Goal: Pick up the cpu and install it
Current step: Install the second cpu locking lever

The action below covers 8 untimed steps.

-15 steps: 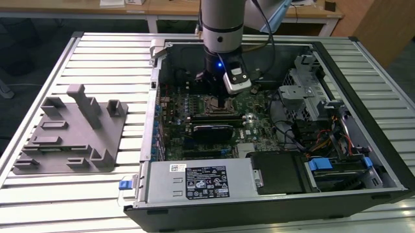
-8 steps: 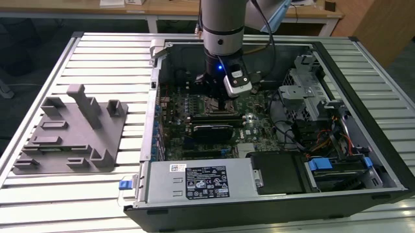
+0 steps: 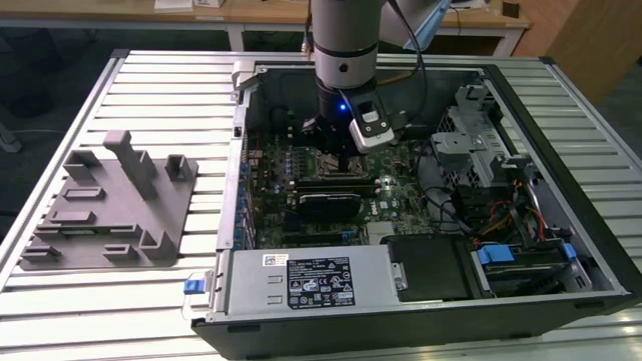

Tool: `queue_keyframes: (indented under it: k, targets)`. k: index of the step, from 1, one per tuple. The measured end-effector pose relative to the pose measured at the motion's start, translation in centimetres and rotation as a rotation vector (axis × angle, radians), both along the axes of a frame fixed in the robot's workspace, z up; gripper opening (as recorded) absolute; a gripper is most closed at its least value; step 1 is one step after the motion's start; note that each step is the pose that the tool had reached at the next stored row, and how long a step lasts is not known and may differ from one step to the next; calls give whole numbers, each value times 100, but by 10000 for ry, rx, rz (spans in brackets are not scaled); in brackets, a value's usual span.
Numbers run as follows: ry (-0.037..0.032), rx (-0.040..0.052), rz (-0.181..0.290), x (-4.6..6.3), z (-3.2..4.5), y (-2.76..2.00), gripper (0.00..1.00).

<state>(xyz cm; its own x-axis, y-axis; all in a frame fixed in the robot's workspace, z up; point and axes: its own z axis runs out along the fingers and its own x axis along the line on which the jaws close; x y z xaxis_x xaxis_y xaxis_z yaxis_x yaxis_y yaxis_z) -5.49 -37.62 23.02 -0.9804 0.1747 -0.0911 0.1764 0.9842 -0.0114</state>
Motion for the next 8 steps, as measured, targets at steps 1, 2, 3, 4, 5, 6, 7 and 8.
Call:
queue_keyframes:
  k: [1, 2, 3, 4, 5, 6, 7, 8]
  targets:
    - [0, -1, 154, -1, -2, 0, 11]
    - [0, -1, 265, -5, -3, 0, 11]
    - [0, -1, 343, -13, -5, -1, 11]
    - [1, -2, 399, -26, -6, -2, 11]
    - [1, -2, 449, -40, -7, -2, 11]
    - [1, -1, 494, -54, -9, -2, 11]
    - [0, -1, 543, -71, -12, -4, 11]
    - [0, 0, 589, -86, -15, -6, 11]
